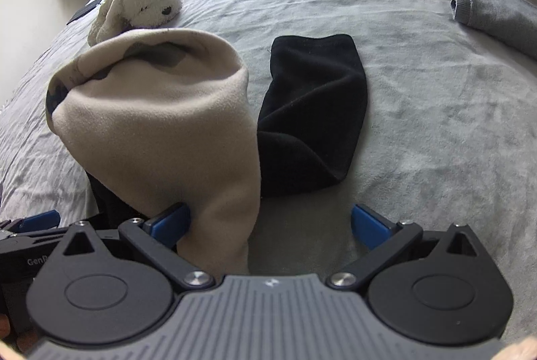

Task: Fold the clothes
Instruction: 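Move both grippers toward the beige fleece and black garment pile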

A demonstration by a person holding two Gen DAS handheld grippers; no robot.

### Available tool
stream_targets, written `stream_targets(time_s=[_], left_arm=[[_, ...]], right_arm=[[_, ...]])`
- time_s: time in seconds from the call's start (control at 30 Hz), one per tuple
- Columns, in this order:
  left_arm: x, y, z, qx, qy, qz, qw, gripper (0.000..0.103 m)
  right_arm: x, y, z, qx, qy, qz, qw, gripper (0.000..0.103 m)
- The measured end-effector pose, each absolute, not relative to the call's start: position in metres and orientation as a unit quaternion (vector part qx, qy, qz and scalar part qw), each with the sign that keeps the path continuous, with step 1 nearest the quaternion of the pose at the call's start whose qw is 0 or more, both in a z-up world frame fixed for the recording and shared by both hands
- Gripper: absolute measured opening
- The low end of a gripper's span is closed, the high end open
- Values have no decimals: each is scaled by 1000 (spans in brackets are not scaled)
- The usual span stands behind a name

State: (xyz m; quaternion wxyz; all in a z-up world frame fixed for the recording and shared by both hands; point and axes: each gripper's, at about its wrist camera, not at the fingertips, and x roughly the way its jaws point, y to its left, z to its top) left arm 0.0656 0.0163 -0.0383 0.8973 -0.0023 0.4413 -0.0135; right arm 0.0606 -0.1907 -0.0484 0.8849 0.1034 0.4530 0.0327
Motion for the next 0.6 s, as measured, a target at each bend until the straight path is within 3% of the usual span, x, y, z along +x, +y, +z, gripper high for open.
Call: stream_targets(time_s=[0.27,0.6], left_arm=[[63,15,-39,14,444,-23,896,103],[64,36,-16,-61,429,-46,900,99]], right_arm=[[57,-168,-57,10,455,27,890,103],[43,-178,-28,70,415,99,902,99]])
